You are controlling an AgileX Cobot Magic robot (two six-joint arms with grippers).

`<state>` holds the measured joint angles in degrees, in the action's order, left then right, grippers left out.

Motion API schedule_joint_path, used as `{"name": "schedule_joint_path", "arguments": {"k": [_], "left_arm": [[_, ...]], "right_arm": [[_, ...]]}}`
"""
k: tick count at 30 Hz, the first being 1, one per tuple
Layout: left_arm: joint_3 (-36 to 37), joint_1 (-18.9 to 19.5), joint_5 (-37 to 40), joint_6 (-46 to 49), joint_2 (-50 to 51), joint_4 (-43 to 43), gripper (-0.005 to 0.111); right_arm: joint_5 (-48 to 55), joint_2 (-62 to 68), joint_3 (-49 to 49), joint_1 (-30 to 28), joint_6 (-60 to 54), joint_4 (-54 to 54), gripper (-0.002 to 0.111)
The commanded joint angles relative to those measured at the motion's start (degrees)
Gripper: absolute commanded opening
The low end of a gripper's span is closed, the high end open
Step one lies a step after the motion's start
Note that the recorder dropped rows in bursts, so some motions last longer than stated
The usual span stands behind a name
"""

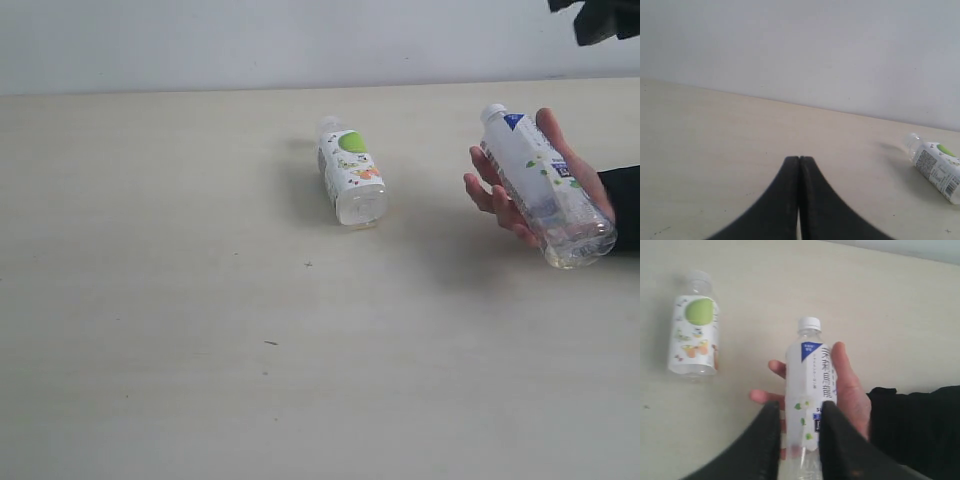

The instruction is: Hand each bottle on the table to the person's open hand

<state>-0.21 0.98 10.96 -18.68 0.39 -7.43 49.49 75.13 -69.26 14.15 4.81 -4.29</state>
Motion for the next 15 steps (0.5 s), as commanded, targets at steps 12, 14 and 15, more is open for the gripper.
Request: {"name": "schedule_joint_path", "arguments": {"k": [12,14,15], "left_arm": [[0.21,0.09,-0.16,0.00,-0.39,0.31,0.000],[0.21,0.09,-0.16,0.00,-0.39,0.31,0.000],[0.21,0.09,-0.16,0.00,-0.39,0.31,0.000]], "right_arm": [[2.38,-49.88,27.09,-0.16,-12.90,8.00,0.001],[2.38,-57.41,29.44,-0.16,-13.32,8.40,0.001],[2.38,-60.92,30.30,-0.16,-13.32,8.40,0.001]]}}
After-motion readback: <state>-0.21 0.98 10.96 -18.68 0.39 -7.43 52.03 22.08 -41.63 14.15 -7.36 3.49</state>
